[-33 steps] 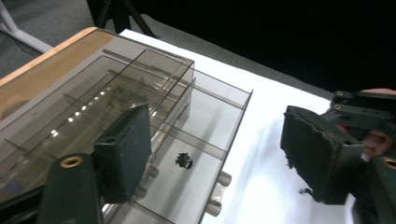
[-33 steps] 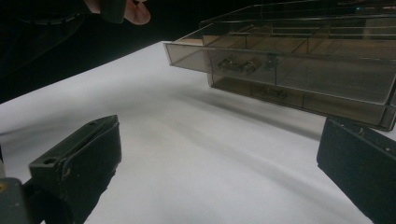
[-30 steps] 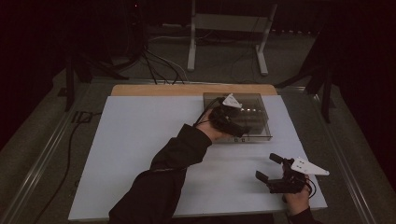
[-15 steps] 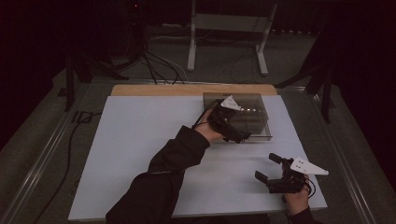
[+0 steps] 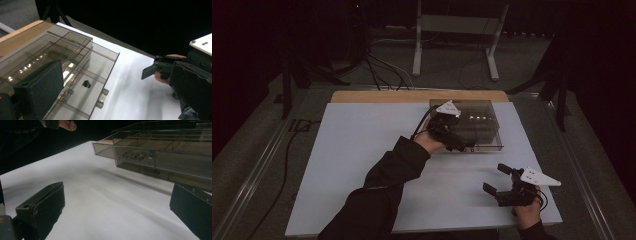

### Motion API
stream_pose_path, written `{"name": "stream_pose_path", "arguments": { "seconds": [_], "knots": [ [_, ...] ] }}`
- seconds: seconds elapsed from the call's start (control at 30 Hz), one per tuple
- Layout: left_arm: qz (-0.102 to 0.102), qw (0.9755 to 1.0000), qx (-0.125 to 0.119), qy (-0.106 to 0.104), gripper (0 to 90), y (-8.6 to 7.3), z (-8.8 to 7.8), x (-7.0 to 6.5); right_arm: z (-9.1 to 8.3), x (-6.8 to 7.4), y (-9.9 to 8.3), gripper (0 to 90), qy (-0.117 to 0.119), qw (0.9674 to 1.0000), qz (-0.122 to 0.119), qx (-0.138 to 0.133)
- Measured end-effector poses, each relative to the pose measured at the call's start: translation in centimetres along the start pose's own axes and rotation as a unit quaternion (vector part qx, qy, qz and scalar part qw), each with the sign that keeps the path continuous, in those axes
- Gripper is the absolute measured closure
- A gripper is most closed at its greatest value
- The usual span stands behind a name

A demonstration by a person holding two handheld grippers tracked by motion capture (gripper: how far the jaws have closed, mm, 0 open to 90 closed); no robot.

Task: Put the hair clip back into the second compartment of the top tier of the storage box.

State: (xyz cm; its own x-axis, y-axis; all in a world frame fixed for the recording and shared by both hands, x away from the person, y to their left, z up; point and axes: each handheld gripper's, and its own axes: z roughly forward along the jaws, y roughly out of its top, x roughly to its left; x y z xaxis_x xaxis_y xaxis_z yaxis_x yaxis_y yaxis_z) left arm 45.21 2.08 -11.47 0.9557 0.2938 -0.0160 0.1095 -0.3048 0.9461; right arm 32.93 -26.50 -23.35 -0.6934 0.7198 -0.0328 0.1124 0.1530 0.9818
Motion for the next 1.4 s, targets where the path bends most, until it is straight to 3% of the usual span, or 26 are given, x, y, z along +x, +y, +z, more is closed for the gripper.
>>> {"name": "stream_pose_path", "arguments": {
  "seconds": [0.5,1.4],
  "knots": [
    [0.009,0.9998,-0.005,0.015,0.6,-1.2,-2.6,0.4,0.1,0.1,0.1,0.0,0.0,1.0,0.0,0.0],
    [-0.014,0.9982,-0.022,0.053,0.6,-4.8,-7.6,1.9,0.2,0.2,0.0,0.0,0.0,1.0,-0.001,0.004]
  ]
}}
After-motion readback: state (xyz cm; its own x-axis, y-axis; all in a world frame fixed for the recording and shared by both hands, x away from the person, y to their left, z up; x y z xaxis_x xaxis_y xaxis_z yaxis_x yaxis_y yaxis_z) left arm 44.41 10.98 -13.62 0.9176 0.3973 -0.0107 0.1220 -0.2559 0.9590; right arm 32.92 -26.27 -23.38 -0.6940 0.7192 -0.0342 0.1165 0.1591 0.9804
